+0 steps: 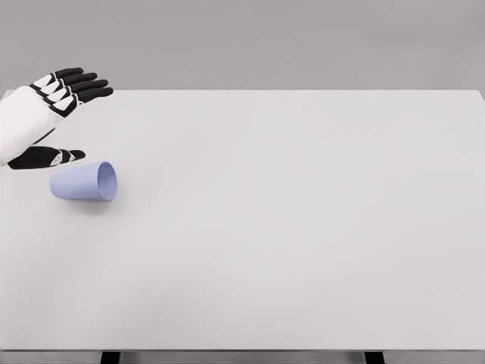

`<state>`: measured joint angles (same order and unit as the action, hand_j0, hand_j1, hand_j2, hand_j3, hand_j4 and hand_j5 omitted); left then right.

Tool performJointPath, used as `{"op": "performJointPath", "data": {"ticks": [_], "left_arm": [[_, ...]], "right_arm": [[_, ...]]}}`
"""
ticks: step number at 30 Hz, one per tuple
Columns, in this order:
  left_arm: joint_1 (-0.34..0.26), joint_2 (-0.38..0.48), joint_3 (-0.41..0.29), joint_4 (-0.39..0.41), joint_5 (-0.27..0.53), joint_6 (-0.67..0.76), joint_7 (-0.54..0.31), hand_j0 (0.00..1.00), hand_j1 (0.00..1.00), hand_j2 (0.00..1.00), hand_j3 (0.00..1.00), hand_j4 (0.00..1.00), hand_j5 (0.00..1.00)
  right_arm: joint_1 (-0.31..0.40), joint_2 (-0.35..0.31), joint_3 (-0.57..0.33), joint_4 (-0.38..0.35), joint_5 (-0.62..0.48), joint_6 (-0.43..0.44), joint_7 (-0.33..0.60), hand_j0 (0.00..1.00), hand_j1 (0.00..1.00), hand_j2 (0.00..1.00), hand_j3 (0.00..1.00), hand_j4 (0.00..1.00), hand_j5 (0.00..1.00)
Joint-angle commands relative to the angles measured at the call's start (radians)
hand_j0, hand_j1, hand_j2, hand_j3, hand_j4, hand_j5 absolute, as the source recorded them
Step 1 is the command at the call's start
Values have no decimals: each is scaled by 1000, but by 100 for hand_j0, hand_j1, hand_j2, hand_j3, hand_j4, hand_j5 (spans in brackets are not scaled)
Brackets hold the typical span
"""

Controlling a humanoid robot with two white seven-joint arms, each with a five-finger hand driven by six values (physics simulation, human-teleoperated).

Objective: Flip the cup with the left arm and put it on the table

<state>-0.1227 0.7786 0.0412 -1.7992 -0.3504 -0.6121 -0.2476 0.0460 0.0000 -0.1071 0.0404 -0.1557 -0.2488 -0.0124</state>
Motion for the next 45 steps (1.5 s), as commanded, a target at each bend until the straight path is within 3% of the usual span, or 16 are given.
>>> {"op": "performJointPath", "data": {"ticks": [1,11,18,21,24,26,29,33,35,36,39,45], "left_arm": [[0,1,0,0,7,1,1,100,100,100,100,100,100],[2,1,-1,1,5,1,1,100,100,100,100,100,100],[0,-1,-1,8,-41,1,1,100,100,100,100,100,100],[-3,16,-43,17,-39,1,-5,100,100,100,100,100,100],[-46,99,-150,40,-35,1,-5,100,100,100,100,100,100],[-51,185,-176,40,-33,1,-4,100,100,100,100,100,100],[-51,313,-178,41,-21,1,-2,100,100,100,100,100,100],[-52,407,-182,34,7,1,2,100,100,100,100,100,100],[-51,462,-204,40,79,1,2,100,100,100,100,100,100],[-52,519,-254,41,137,1,2,100,100,100,100,100,100],[-52,600,-310,50,248,1,4,100,100,100,100,100,100],[-52,630,-422,58,482,1,4,100,100,100,100,100,100]], "right_arm": [[0,0,1,0,2,0,0,100,100,100,100,100,100],[2,0,0,6,-2,0,0,100,100,100,100,100,100],[2,0,0,7,-2,0,0,100,100,100,100,100,100],[2,0,0,7,-2,0,-1,100,100,100,100,100,100],[2,0,0,7,-2,0,-1,100,100,100,100,100,100],[2,0,0,7,-2,0,-1,100,100,100,100,100,100],[2,0,0,7,-2,0,0,100,100,100,100,100,100],[2,0,0,7,-2,0,-1,100,100,100,100,100,100],[2,0,0,7,-2,0,-1,100,100,100,100,100,100],[2,0,0,7,-2,0,-1,100,100,100,100,100,100],[2,0,0,7,-2,0,-1,100,100,100,100,100,100],[2,0,0,7,-2,0,0,100,100,100,100,100,100]]}}
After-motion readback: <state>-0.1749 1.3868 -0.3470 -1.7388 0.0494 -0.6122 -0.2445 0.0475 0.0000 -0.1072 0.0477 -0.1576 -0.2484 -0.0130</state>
